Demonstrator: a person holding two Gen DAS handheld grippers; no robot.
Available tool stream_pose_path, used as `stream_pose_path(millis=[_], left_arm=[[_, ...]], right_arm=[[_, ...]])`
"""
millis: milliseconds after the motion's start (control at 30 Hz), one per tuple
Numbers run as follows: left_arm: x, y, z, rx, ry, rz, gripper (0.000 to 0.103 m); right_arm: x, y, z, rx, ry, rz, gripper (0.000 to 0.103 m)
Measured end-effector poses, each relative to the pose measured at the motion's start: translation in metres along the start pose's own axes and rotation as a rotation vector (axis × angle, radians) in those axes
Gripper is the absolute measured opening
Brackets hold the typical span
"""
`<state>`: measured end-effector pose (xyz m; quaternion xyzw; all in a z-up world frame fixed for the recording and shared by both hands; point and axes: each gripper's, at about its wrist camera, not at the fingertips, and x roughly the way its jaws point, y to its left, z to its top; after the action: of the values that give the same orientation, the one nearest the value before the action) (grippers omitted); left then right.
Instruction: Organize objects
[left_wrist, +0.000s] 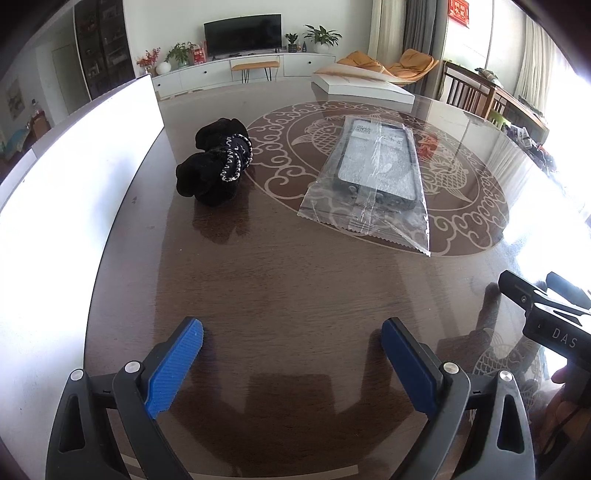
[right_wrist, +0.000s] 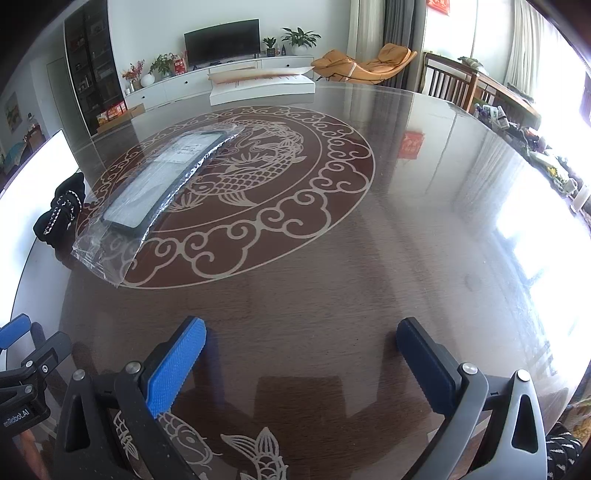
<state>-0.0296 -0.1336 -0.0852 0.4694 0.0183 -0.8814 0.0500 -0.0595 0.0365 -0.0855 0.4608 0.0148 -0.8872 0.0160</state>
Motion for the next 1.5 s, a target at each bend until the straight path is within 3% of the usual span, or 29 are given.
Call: stream_pose_path(millis=[233,1500], left_arm=[[0.0045,0.0080,0.0030,-0.011,-0.012,0.007,0.103],[0.0068,0.0084,0.0040,-0.028,-0.025,0.016,0.103]], right_arm=[[0.0000,-0.0001,-0.0001,0.000,0.000,0.000,0.103],[0.0004,0.0000,-0.0005,-0.001,-0.001,0.002,0.103]])
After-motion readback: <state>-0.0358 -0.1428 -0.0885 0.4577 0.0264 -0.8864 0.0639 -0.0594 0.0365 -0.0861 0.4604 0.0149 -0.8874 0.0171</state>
